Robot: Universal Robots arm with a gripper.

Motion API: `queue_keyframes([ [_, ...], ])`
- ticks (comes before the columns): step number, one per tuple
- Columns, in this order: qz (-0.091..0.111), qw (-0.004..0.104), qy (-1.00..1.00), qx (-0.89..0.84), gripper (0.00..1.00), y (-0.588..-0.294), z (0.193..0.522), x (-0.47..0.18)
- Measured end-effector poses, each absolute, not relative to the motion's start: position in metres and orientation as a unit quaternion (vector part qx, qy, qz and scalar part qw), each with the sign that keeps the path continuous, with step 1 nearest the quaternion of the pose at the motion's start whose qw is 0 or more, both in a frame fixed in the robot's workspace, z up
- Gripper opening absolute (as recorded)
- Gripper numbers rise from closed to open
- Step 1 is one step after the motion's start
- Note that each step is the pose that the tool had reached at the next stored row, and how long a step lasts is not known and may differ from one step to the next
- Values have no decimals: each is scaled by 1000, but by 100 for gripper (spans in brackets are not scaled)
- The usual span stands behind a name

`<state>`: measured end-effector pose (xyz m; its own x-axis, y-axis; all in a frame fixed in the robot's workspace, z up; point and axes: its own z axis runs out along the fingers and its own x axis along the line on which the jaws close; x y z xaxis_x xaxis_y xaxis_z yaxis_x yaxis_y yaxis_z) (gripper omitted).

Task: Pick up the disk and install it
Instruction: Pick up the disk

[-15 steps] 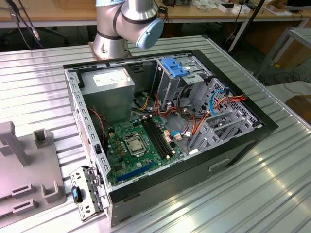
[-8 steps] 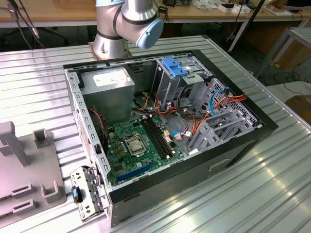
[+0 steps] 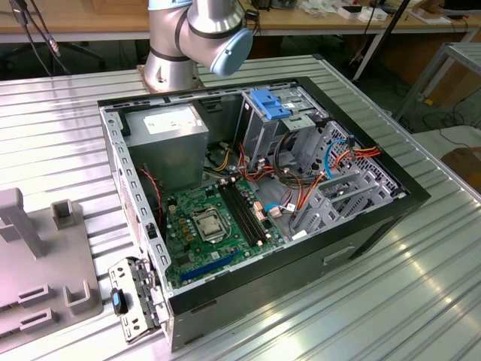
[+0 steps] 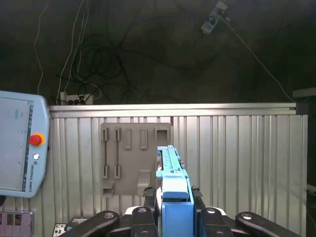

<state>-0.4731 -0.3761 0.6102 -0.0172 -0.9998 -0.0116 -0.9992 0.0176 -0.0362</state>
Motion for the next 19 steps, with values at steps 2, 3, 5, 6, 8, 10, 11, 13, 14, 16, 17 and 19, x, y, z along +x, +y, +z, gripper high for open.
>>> queue_keyframes([
  [2,-9,17,713,-701,37,-376,610,-473],
  [3,-9,17,713,-701,37,-376,610,-473],
  [5,-9,17,713,-701,37,-379,610,-473],
  [6,-9,17,713,-701,37,-382,610,-473],
  [8,-9,17,713,-701,37,-388,610,-473],
  [10,-9,17,713,-701,37,-396,610,-473],
  [11,-9,17,713,-701,37,-399,610,-473],
  [13,-9,17,713,-701,37,-405,609,-473],
  [14,-9,17,713,-701,37,-407,609,-473],
  [16,-9,17,713,-701,37,-409,607,-469],
  [17,-9,17,713,-701,37,-409,607,-467],
  [19,-9,17,713,-701,37,-410,607,-464],
])
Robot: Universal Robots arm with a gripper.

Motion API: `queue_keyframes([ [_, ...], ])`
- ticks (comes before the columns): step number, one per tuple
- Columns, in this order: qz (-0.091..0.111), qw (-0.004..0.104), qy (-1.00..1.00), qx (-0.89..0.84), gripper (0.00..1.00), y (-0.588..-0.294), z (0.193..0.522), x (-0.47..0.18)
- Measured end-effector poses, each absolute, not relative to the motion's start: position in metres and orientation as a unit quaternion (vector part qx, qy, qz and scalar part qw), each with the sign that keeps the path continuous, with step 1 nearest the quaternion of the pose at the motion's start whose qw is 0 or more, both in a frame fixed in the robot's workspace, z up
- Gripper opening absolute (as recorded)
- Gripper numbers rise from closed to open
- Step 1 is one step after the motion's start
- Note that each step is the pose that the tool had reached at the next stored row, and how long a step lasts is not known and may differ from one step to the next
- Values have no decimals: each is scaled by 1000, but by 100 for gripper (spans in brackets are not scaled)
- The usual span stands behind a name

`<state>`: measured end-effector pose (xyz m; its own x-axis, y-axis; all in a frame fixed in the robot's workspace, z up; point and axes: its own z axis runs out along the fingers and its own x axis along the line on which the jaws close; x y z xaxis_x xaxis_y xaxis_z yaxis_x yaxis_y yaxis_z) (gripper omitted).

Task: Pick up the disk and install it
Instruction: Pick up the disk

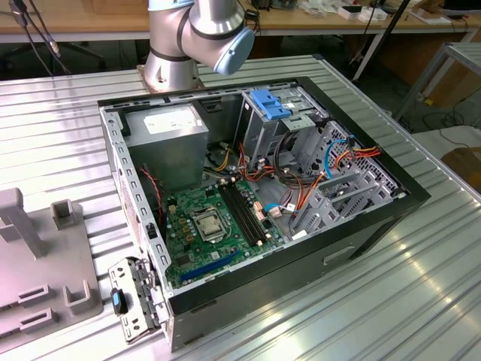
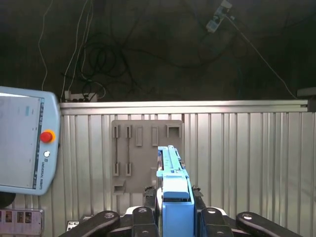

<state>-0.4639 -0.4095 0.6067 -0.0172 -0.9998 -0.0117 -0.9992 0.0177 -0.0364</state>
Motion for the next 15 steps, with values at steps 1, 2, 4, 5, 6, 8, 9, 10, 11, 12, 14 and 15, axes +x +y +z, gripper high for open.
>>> queue_keyframes([
  [1,-9,17,713,-701,37,-410,607,-463],
  [2,-9,17,713,-701,37,-410,607,-462],
  [4,-9,17,713,-701,37,-411,607,-459],
  [5,-9,17,713,-701,37,-411,607,-458],
  [6,-9,17,713,-701,37,-412,607,-458],
  [8,-9,17,713,-701,37,-412,607,-456],
  [9,-9,17,713,-701,37,-412,607,-454],
  [10,-9,17,713,-701,37,-413,606,-453],
  [11,-9,17,713,-701,37,-413,606,-452],
  [12,-9,17,713,-701,37,-413,606,-451],
  [14,-9,17,713,-701,37,-414,606,-449],
  [15,-9,17,713,-701,37,-414,606,-448],
])
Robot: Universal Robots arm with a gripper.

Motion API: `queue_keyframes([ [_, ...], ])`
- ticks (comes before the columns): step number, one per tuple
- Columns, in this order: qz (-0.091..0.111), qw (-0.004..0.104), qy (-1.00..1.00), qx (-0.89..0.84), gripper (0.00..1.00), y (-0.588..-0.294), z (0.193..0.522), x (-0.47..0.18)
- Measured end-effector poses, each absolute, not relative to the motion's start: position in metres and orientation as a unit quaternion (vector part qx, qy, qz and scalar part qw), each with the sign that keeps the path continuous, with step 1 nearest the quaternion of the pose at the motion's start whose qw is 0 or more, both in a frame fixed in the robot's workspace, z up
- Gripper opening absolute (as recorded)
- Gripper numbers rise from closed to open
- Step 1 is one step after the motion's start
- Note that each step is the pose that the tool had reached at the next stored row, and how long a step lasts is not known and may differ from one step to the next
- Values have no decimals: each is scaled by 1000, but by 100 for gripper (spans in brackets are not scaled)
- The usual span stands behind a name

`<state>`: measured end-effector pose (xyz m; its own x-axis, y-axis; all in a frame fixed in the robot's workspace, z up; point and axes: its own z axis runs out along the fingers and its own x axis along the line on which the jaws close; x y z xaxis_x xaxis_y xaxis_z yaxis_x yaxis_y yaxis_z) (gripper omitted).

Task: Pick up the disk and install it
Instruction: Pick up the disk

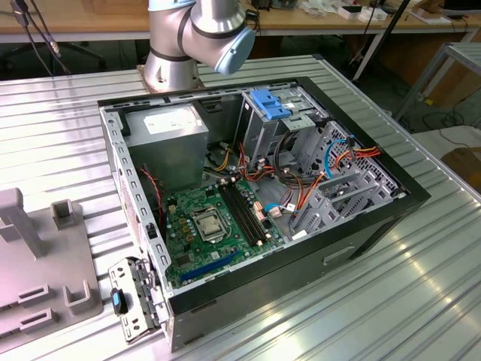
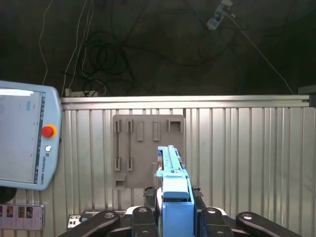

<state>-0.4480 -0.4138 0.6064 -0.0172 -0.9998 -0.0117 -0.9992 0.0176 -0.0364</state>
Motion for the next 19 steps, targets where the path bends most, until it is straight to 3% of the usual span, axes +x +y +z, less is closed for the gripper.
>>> queue_keyframes([
  [19,-9,17,713,-701,37,-415,606,-432],
])
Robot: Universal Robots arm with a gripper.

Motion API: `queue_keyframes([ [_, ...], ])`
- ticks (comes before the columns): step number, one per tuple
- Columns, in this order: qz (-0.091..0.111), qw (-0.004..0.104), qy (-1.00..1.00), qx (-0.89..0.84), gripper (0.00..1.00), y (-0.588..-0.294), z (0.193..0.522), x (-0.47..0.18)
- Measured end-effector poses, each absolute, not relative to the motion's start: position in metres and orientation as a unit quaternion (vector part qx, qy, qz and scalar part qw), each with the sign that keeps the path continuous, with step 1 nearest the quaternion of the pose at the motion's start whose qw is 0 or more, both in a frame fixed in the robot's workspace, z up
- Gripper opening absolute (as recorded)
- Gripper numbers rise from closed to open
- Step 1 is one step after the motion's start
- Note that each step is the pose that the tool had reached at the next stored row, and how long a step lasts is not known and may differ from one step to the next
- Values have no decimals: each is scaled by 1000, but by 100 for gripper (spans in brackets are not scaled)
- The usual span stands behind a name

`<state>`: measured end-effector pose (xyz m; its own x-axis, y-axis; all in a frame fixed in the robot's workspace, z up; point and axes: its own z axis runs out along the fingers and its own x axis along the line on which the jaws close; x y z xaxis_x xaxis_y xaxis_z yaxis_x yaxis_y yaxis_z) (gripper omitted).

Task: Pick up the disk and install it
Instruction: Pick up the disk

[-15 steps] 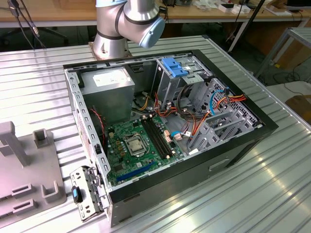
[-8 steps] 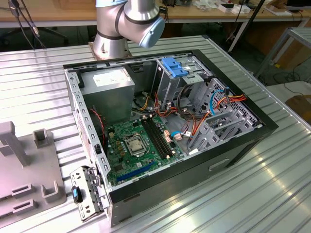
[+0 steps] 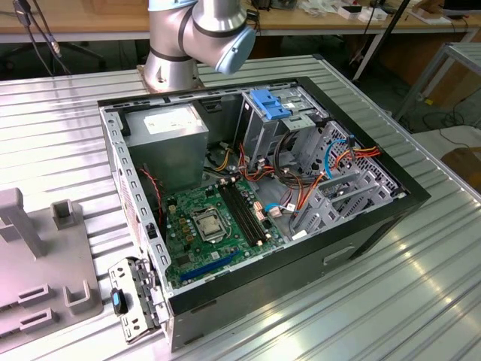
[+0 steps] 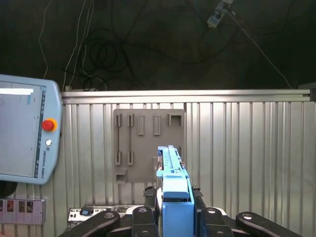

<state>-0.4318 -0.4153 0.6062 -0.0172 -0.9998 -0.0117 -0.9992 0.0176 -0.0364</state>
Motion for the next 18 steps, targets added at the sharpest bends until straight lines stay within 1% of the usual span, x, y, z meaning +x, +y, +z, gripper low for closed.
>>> queue_keyframes([
  [18,-9,17,713,-701,37,-415,606,-419],
])
